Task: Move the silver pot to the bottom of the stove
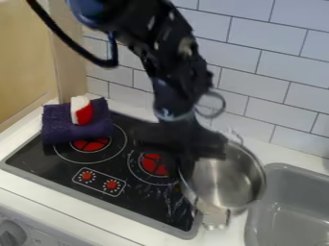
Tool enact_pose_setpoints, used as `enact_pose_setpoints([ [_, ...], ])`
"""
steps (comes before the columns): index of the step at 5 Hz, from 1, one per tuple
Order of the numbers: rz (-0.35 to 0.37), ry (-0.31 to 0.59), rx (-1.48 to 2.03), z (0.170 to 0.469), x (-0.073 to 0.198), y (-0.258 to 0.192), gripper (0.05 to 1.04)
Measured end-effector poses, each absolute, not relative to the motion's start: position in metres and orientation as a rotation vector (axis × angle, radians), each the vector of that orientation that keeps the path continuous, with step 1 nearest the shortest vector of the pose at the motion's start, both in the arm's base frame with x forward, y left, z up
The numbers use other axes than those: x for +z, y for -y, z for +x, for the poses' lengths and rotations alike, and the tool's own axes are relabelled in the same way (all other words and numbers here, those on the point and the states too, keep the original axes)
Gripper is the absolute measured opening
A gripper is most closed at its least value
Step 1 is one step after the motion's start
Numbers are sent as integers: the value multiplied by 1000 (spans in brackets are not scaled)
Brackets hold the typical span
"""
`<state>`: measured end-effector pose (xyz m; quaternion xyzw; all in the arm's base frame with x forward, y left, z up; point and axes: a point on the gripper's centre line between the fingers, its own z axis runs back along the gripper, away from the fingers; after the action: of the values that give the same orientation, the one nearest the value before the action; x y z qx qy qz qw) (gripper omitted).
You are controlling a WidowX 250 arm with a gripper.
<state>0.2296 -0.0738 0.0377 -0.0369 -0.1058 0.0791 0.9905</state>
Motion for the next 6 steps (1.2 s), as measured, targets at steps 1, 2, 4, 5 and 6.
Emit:
enact_pose_setpoints([
  [1,-82,202,169,223,27,75,63],
  [2,-149,210,138,220,15,84,63],
  [4,-113,141,127,216,0,84,63],
  [5,-91,120,159,214,0,81,89],
  [6,-61,97,190,209,-1,77,259],
])
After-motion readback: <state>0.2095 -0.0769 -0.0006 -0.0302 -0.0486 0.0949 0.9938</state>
